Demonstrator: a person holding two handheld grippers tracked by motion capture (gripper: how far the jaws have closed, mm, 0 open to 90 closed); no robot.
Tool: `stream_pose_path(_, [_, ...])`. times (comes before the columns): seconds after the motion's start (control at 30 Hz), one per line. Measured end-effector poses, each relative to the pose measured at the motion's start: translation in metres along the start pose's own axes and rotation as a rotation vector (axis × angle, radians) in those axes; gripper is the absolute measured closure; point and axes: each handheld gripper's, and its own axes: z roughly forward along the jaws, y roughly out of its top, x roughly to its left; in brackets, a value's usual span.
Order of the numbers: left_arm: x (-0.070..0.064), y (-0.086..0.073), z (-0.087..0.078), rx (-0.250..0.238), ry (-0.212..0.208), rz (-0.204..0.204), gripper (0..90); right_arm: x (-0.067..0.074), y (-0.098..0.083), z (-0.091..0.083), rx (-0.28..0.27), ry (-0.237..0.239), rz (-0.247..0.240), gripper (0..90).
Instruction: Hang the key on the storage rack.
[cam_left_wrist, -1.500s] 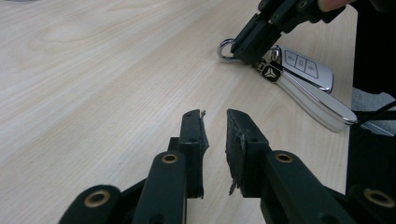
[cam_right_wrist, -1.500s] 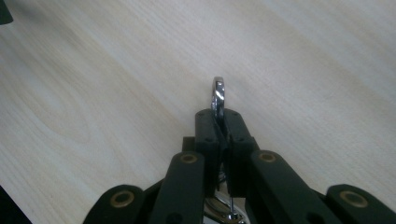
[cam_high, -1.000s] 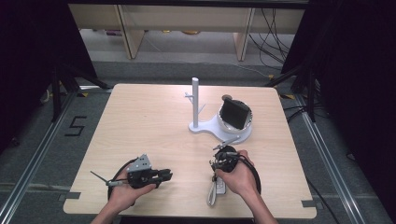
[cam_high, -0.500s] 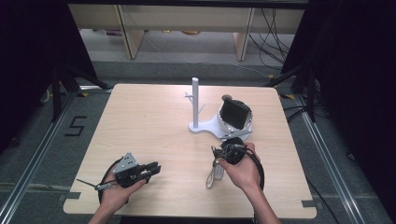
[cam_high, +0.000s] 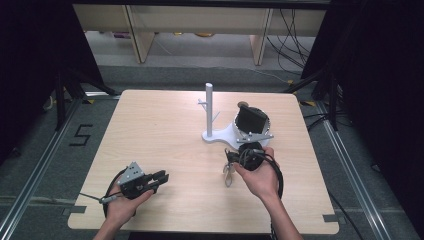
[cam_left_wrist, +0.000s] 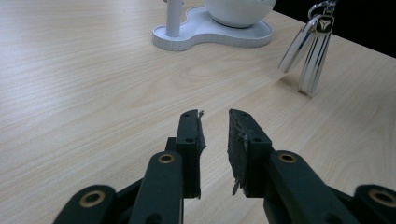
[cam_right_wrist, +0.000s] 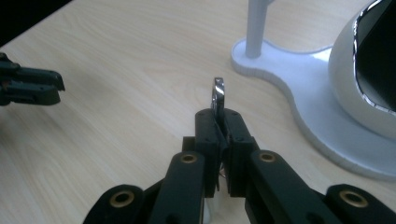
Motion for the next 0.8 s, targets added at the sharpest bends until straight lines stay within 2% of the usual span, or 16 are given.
stream_pose_path(0.03, [0.0,0.0,0.0,-0.003,-0.001,0.0,73.4,0.003,0.001,-0.001,-0.003,0.02,0.038,87.3])
stream_pose_path(0.07, [0.0,0.0,0.0,-0.004,0.0,0.001,73.5,0.002,0.002,-0.002,-0.033,0.002,-0.007,87.3])
stream_pose_path(0.2, [0.001,-0.002,0.0,-0.003,-0.004,0.002,73.3,0.004,0.009,-0.006,-0.045,0.016,0.001,87.3])
stream_pose_path(0.27, [0.0,-0.003,0.0,-0.003,-0.001,0.004,73.3,0.002,0.011,-0.006,-0.07,0.028,-0.02,87.3])
stream_pose_path(0.3, [0.0,-0.003,-0.001,0.008,0.008,0.006,73.3,0.004,0.012,-0.008,-0.073,0.015,0.002,87.3])
stream_pose_path(0.33, [0.0,-0.003,-0.002,0.004,0.007,0.003,73.3,0.004,0.014,-0.008,-0.077,0.012,-0.016,87.3])
stream_pose_path(0.43, [0.001,-0.005,-0.003,-0.005,0.004,0.001,73.3,0.008,0.017,-0.008,-0.096,0.021,-0.008,87.3])
stream_pose_path(0.5, [0.002,-0.006,-0.003,-0.008,0.006,0.003,73.3,0.01,0.02,-0.007,-0.117,0.019,-0.019,87.3])
stream_pose_path(0.53, [0.003,-0.006,-0.004,-0.012,0.011,0.001,73.4,0.013,0.022,-0.007,-0.126,0.028,0.01,87.3])
stream_pose_path(0.6, [0.003,-0.006,-0.006,0.0,0.022,0.004,73.4,0.013,0.026,-0.004,-0.15,0.026,-0.018,87.3])
stream_pose_path(0.7, [0.003,-0.007,-0.006,-0.009,0.022,-0.005,73.4,0.017,0.034,-0.001,-0.164,0.026,-0.025,87.3])
stream_pose_path(0.73, [0.003,-0.007,-0.006,-0.017,0.011,-0.004,73.4,0.019,0.036,0.002,-0.179,0.033,-0.02,87.3])
stream_pose_path(0.8, [0.003,-0.007,-0.006,-0.014,0.02,-0.004,73.4,0.021,0.041,0.003,-0.175,0.035,-0.006,87.3])
